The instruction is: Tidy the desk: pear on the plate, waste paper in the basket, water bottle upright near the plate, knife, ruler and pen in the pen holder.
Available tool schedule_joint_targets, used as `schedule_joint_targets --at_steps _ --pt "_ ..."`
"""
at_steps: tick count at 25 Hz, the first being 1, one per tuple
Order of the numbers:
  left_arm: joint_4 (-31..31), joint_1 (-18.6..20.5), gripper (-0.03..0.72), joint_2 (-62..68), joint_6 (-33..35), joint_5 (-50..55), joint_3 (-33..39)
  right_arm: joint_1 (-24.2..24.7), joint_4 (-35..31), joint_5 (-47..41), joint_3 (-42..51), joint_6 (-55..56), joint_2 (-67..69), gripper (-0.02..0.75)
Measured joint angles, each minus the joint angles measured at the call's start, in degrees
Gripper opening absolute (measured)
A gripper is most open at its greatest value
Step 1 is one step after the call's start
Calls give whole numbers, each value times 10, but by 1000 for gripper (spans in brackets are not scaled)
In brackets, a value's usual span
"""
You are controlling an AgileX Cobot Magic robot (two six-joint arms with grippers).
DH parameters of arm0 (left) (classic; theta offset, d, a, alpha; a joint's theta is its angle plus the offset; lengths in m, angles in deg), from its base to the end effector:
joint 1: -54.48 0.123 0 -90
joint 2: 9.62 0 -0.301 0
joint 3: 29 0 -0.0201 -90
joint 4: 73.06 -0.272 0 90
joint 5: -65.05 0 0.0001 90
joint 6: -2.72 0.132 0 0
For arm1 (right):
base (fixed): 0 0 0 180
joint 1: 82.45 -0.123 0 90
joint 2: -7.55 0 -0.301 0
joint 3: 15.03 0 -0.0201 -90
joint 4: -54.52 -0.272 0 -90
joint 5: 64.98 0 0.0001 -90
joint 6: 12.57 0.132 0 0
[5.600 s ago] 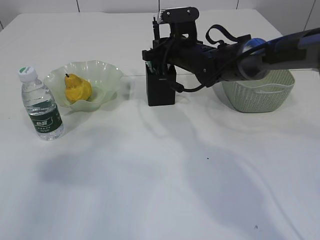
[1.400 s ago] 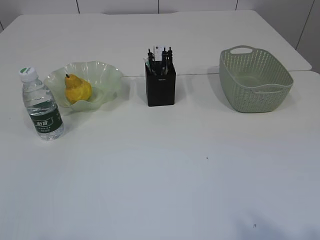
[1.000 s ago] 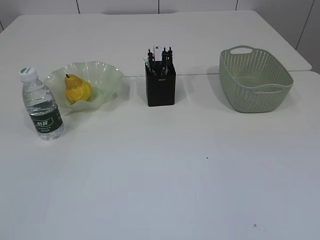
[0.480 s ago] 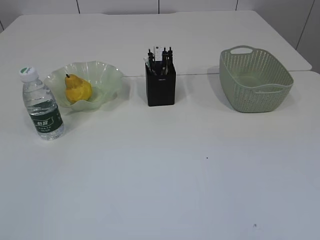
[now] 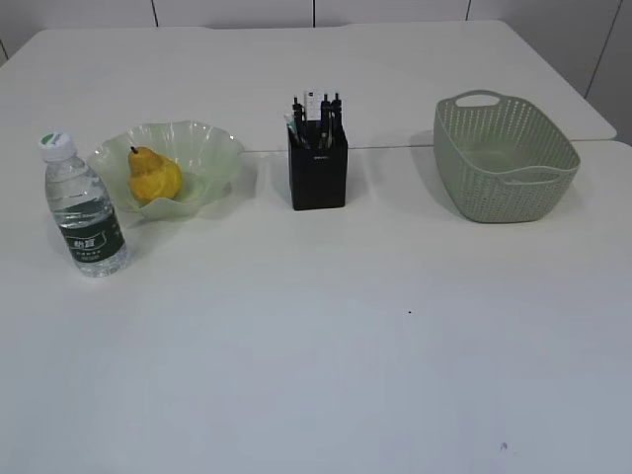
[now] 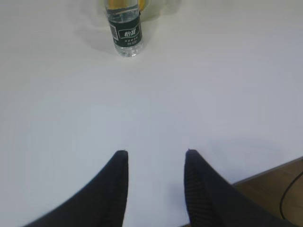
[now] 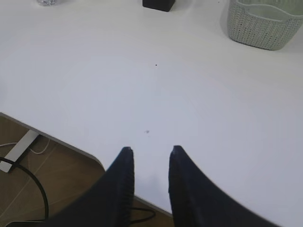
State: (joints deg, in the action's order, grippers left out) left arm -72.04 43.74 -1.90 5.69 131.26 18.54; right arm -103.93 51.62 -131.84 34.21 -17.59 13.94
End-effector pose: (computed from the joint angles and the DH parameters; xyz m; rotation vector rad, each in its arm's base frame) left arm 0.0254 -0.0070 0.2660 0.2553 2.1062 -0.1021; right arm 0.0212 0.0150 0.2558 -0.4976 2.0869 0.2295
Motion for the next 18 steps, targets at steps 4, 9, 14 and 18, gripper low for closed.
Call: schedule_joint_targets --at_steps 4,9,14,18 --pt "6 0 275 0 1 -16 10 0 0 1 0 0 0 217" --pt "16 0 275 0 1 -19 10 0 0 1 0 0 0 217" --pt "19 0 275 0 2 -20 10 0 0 2 1 0 0 217" --pt "20 1 275 0 2 -20 10 14 0 3 1 0 0 217"
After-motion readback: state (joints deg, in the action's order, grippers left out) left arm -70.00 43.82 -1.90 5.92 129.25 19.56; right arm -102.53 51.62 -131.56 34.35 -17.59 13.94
